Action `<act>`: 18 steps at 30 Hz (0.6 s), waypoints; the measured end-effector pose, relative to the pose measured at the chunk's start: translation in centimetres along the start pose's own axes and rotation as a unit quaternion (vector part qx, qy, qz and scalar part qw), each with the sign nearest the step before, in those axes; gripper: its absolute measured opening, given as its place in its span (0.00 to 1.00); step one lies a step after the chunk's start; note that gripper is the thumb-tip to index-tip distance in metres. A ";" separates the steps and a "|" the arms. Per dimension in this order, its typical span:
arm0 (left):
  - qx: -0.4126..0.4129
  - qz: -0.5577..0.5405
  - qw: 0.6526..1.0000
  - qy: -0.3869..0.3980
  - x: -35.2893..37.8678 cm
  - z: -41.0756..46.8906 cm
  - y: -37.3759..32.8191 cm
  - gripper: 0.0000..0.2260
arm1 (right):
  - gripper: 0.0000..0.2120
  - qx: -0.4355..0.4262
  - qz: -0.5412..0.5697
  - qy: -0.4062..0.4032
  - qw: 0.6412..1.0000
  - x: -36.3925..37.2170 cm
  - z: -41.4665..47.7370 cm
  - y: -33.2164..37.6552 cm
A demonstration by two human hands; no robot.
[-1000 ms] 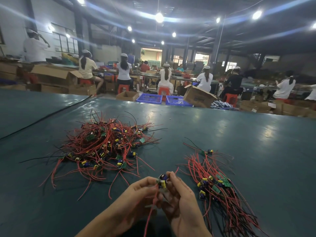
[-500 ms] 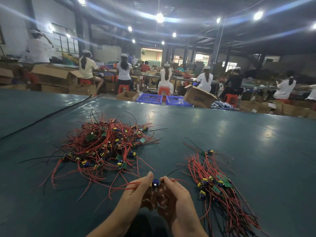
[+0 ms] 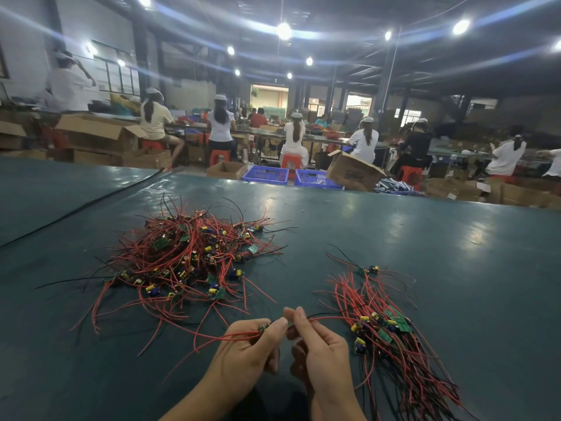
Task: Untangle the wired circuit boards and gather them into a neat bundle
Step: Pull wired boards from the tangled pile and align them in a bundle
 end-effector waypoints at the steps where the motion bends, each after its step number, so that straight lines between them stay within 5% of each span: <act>1: 0.016 -0.007 1.000 0.004 0.2 0.0 -0.5 0.24 | 0.08 0.008 0.005 -0.028 1.000 -0.5 0.0 0.2; 12: 0.081 -0.046 0.996 -0.005 -0.6 0.0 -2.2 0.24 | 0.05 -0.065 0.042 -0.160 0.984 -6.9 1.4 2.4; 18: 0.043 -0.177 0.972 -0.147 -6.0 0.0 -0.9 0.22 | 0.10 -0.099 0.147 -0.214 0.961 -10.6 1.1 3.9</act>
Point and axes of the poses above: each hand's wrist, its own z-axis towards the middle knuckle, its own x-axis out of the palm, y = z × x, the point moved 10 cm from there along z, towards the middle knuckle, and after that the axes turned 6 degrees about y, right-handed, at the moved point
